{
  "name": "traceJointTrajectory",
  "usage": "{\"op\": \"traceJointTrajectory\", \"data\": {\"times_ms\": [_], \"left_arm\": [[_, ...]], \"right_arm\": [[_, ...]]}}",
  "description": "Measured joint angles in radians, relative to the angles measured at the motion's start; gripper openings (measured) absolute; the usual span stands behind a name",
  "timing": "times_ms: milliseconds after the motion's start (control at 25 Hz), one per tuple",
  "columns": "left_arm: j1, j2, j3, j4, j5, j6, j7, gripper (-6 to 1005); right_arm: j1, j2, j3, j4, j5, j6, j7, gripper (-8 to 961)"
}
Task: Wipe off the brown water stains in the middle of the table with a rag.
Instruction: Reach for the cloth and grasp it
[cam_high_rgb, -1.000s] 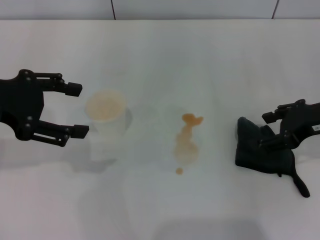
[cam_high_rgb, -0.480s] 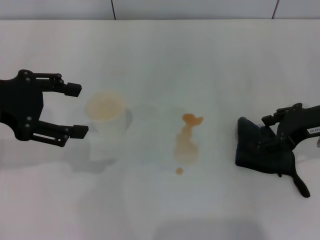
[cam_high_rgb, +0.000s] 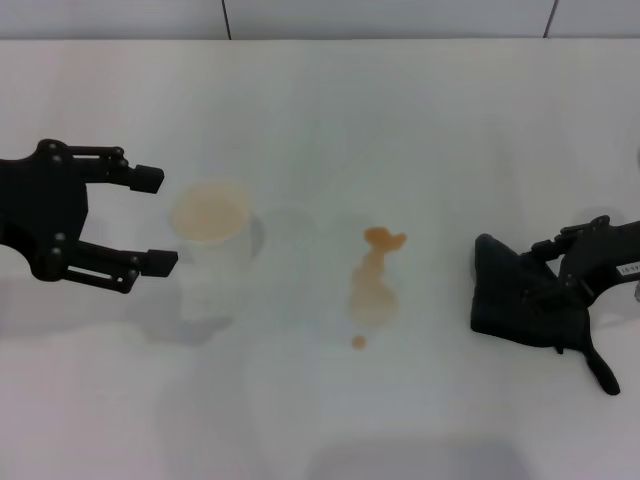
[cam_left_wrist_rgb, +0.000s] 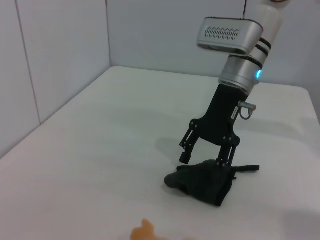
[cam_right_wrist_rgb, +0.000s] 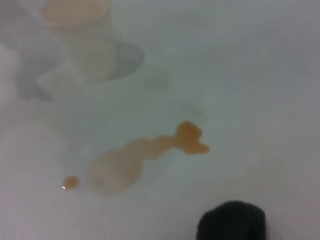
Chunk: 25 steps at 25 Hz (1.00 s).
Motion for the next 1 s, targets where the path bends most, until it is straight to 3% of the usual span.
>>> {"op": "traceJointTrajectory", "data": {"times_ms": [560, 800, 880, 1000], "left_arm": [[-0.005, 0.000, 0.000, 0.000, 0.002, -0.003, 0.005, 886], [-0.006, 0.000, 0.000, 0.000, 0.002, -0.005, 0.005, 886], [-0.006, 0.000, 0.000, 0.000, 0.002, -0.005, 0.005, 885], [-0.007, 0.000, 0.000, 0.000, 0.003, -0.005, 0.005, 885]], "right_arm": [[0.001, 0.001, -0.027, 0.008, -0.006, 0.029, 0.002, 712], [0.001, 0.001, -0.035, 0.004, -0.007, 0.034, 0.002, 499], [0.001, 0.001, -0.036, 0.004, -0.007, 0.034, 0.003, 260], [0.001, 0.001, -0.041, 0.002, -0.004, 0.034, 0.008, 220]]}}
